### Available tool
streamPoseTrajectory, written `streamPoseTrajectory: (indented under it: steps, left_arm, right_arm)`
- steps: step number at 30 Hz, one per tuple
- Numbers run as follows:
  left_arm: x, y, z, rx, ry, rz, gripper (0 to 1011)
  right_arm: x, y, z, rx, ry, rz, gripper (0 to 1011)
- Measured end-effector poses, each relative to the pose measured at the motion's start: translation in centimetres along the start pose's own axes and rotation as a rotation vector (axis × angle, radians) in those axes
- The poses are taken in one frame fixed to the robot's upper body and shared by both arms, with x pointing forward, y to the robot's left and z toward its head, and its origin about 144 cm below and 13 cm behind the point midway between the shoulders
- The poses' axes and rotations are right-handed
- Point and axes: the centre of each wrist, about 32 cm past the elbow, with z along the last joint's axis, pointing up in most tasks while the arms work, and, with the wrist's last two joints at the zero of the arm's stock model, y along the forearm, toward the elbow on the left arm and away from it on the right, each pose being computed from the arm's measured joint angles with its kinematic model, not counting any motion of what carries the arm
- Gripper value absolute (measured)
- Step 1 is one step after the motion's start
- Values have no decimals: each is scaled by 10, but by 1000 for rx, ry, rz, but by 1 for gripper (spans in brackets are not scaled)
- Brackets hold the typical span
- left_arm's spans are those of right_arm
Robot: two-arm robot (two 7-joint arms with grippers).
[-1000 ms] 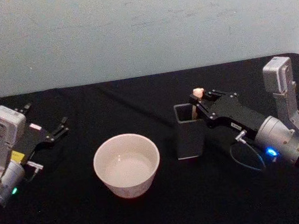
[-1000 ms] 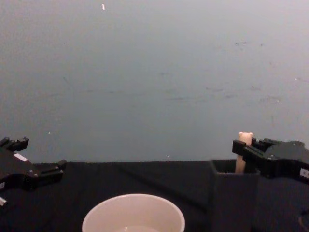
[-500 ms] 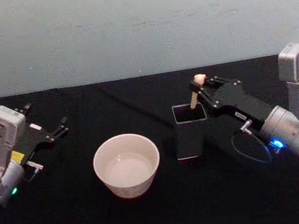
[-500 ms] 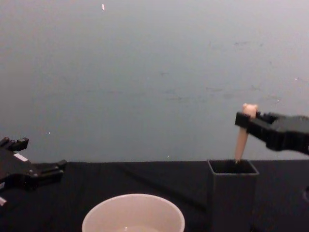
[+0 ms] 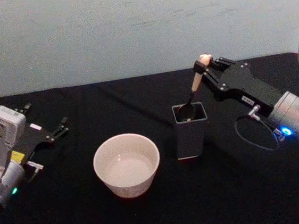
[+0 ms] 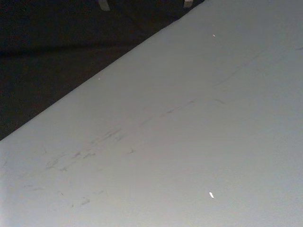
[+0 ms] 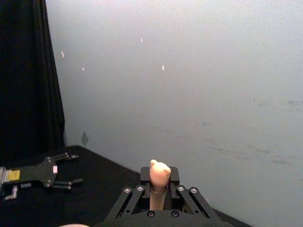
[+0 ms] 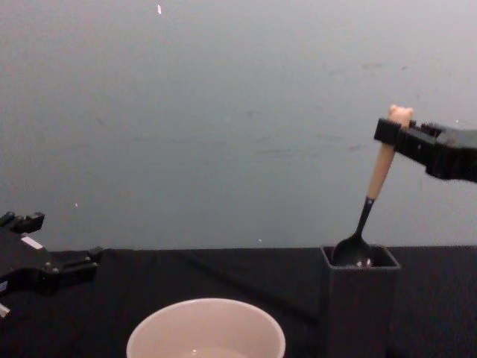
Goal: Pick up the stirring spoon with one hand, stir inside the cup, then place it back in its original position.
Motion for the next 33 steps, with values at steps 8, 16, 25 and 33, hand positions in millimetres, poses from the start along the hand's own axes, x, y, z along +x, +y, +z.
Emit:
streamPoseTrajectory:
  steps: [8,16,25,33]
  left_arm:
    - [0,0,0,0,0,0,1002]
    - [0,0,0,0,0,0,1001]
    - [0,0,0,0,0,0,1001]
    - [0,0,0,0,0,0,1001]
  right_arm:
    - [-1,1,12,52,5,13,215]
    - [-3,6,21,93,3,28,215]
    - [-8,19,23,106,9,79,215]
    - [-14,32,16,63,7,144,215]
